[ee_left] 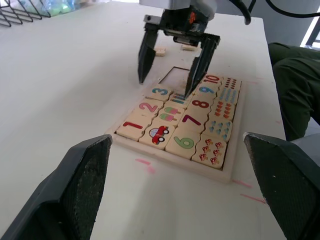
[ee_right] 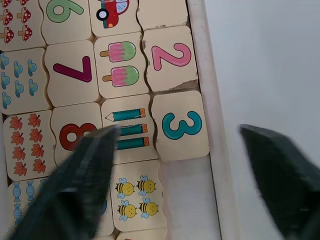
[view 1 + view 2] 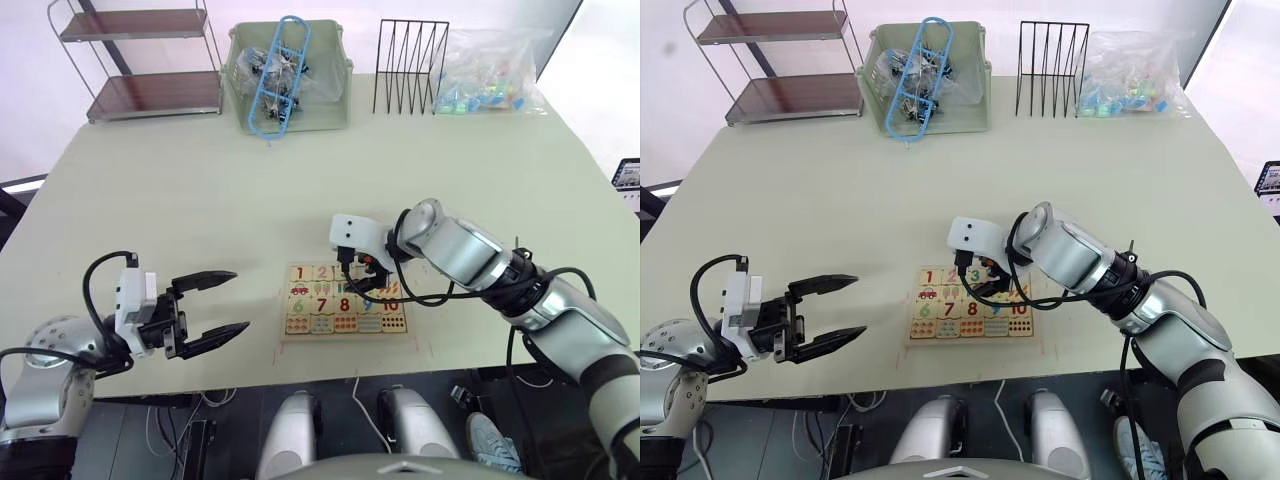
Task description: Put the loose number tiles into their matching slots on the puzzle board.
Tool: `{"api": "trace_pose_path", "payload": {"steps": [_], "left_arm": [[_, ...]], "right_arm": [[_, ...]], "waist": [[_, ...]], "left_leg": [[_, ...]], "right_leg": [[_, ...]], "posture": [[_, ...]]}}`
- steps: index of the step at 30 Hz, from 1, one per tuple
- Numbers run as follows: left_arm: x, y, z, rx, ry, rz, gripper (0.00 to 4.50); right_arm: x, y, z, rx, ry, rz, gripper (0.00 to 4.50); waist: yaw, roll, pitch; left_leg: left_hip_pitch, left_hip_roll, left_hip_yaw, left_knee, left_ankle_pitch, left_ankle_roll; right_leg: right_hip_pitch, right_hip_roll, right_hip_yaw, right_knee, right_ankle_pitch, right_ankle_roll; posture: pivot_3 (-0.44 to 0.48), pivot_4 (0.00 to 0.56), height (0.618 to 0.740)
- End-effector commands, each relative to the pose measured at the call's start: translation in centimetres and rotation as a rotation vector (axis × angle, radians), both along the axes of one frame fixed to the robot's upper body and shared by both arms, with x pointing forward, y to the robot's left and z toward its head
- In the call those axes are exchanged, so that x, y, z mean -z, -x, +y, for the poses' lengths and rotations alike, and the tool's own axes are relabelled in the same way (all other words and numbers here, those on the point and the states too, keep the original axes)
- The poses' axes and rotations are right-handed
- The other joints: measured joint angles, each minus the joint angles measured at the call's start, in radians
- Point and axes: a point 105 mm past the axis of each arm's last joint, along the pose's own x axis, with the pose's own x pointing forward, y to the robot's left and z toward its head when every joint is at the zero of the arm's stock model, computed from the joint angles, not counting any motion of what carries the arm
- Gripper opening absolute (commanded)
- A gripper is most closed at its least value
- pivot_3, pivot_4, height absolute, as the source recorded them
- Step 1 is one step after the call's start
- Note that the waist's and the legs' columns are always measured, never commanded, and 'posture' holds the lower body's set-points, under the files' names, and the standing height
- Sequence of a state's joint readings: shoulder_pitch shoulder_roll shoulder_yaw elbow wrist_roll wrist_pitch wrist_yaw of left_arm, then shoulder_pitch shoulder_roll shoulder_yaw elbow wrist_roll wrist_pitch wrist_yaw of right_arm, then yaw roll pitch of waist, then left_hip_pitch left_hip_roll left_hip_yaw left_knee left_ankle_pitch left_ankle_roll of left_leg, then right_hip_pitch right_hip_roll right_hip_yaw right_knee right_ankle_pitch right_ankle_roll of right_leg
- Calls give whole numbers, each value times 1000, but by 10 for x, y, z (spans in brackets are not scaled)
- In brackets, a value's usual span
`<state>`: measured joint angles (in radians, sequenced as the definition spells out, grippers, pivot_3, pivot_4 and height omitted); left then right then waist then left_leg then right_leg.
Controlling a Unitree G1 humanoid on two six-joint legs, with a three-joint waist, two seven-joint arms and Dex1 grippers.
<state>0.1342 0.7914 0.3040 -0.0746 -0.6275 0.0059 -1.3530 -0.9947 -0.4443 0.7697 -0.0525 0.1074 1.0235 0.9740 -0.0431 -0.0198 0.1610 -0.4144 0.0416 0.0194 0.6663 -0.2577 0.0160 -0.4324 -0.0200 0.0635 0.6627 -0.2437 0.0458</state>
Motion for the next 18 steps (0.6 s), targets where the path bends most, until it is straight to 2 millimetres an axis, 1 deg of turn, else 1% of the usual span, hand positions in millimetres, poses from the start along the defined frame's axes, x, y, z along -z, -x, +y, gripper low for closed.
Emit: {"api": "trace_pose_path", "payload": {"steps": [1, 5, 9, 16, 17, 18], "left_arm": [[-6, 2, -4, 11, -1, -24, 4500], [-4, 3, -2, 8, -1, -20, 4500], [0, 3, 4, 2, 0, -14, 4500], [8, 4, 12, -3, -2, -8, 4500], [9, 5, 13, -2, -2, -8, 4500], [9, 5, 13, -2, -2, -9, 4500]], "right_arm": [[-5, -1, -1, -2, -17, -19, 4438], [-12, -5, 1, 7, -63, -38, 4438], [-24, -10, 0, 26, -173, -65, 4438], [-33, -7, -4, 16, -349, -68, 4438], [-34, -8, -4, 16, -370, -73, 3933], [-34, -7, -4, 6, -395, -82, 3653]], "waist": [[0, 0, 0], [0, 0, 0], [1, 0, 0], [1, 0, 0], [1, 0, 0], [1, 0, 0]], "left_leg": [[0, 0, 0, 0, 0, 0], [0, 0, 0, 0, 0, 0], [0, 0, 0, 0, 0, 0], [-1, -1, 1, 0, 0, 0], [-2, -1, 1, 0, 0, 0], [-2, -1, 1, 0, 0, 0]], "right_leg": [[0, 0, 0, 0, 0, 0], [0, 0, 0, 0, 0, 0], [0, 0, -1, 0, 0, 0], [0, 1, -2, 0, 0, 0], [0, 0, -2, 0, 0, 0], [0, 0, -2, 0, 0, 0]], "posture": [[0, 150, 740], [0, 150, 740], [0, 150, 740], [0, 150, 740], [0, 150, 740], [0, 150, 740]]}}
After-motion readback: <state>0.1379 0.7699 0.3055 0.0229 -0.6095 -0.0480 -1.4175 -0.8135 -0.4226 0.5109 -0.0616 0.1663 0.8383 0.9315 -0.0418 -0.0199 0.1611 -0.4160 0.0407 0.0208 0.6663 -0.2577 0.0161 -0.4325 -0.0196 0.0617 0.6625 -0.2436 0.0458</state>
